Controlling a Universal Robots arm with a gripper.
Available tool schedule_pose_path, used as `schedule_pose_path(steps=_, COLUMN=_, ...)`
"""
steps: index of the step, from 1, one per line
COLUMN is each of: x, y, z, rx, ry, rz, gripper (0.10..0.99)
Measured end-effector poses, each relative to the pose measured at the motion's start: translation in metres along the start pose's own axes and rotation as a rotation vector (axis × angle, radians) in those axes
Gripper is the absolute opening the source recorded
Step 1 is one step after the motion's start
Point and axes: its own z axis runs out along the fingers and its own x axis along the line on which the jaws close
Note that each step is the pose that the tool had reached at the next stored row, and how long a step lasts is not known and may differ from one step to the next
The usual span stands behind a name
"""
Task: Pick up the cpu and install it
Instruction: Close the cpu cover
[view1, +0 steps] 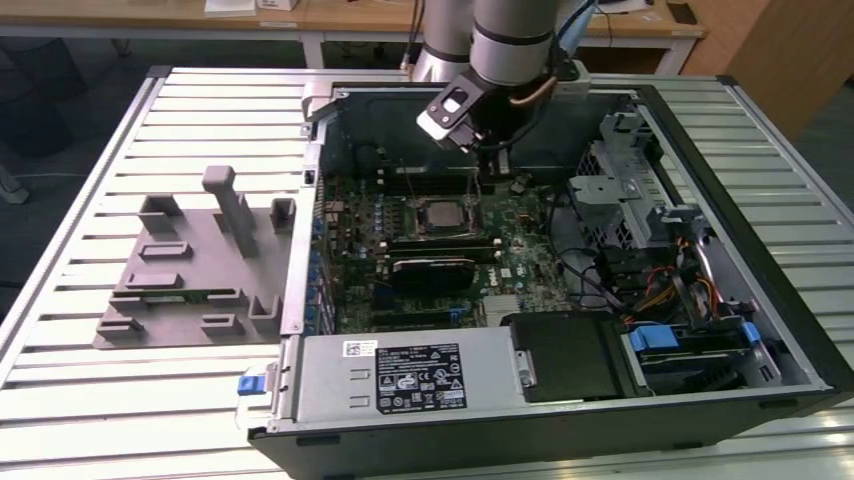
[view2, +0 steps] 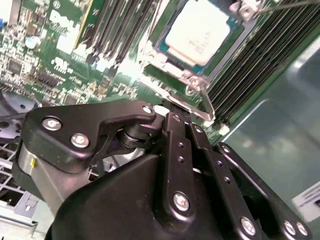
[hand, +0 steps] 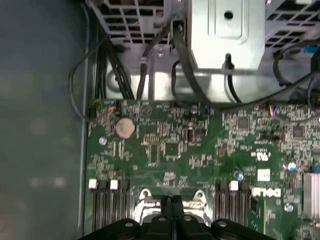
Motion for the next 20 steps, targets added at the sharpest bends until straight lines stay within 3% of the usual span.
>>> schedule_pose_path(steps=5, x=0.0032, y=-0.0092, z=0.0000, rx=0.000, ry=0.0000, rz=0.000, gripper=0.106)
schedule_pose_path(steps=9, x=0.0047, y=-0.0126, z=0.0003, rx=0.000, ry=0.0002, rz=0.000, gripper=0.106)
schedule_pose_path(steps=20, x=0.0047, y=-0.0224, z=0.0103, rx=0.000, ry=0.0001, rz=0.000, gripper=0.106)
